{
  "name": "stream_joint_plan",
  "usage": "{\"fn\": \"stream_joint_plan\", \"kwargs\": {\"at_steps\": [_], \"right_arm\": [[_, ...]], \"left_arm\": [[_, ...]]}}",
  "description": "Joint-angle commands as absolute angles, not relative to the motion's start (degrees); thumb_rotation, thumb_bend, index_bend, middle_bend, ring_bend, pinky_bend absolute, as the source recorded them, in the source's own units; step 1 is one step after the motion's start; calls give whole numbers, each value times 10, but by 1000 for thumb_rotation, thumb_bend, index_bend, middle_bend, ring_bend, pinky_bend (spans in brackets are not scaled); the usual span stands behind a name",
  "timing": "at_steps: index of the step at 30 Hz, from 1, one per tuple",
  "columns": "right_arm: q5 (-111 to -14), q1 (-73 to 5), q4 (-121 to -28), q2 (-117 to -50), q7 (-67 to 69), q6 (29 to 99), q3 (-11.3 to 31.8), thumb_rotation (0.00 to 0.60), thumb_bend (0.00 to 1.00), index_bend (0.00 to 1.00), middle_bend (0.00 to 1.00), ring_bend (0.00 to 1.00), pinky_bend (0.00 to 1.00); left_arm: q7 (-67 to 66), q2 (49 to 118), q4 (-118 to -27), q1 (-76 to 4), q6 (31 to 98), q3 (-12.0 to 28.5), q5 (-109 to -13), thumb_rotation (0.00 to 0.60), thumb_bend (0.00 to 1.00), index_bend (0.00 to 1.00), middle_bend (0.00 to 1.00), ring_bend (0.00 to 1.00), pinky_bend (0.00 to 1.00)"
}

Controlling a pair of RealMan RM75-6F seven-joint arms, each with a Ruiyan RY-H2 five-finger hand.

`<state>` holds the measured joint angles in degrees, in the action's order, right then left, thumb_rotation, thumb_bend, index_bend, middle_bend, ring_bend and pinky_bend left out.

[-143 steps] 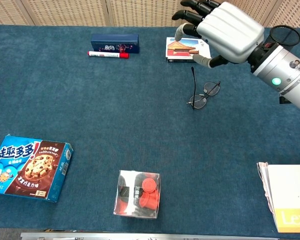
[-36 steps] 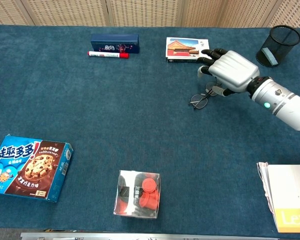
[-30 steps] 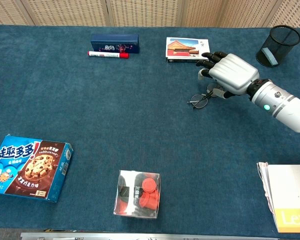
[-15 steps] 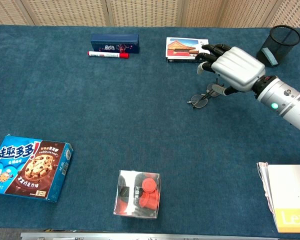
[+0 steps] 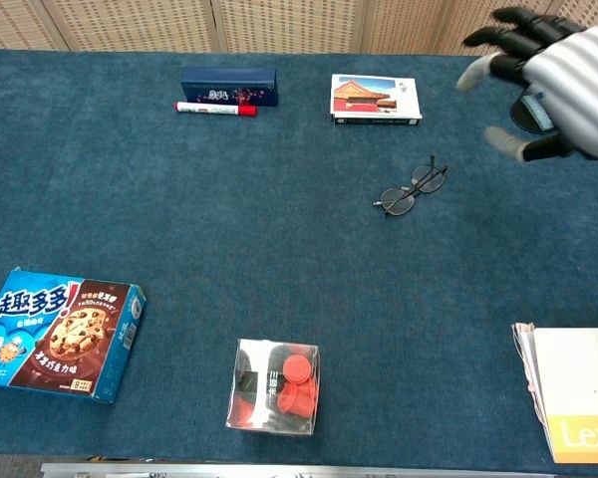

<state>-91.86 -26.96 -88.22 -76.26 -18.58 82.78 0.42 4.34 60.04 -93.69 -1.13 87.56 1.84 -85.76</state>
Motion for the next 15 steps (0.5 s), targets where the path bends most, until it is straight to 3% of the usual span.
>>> {"fn": "stream_joint_plan", "kwargs": {"at_steps": [1, 15], "right_arm": [[-901, -213, -927, -722, -199, 887, 8, 600, 291, 348, 194, 29, 171], [-853, -128, -917, -704, -144, 924, 10, 600, 291, 348, 196, 29, 171]], "left_arm": [[41, 602, -937, -12, 875, 18, -858, 600, 48, 528, 465, 342, 491], [34, 605, -936, -15, 868, 18, -854, 600, 48, 528, 465, 342, 491]]}}
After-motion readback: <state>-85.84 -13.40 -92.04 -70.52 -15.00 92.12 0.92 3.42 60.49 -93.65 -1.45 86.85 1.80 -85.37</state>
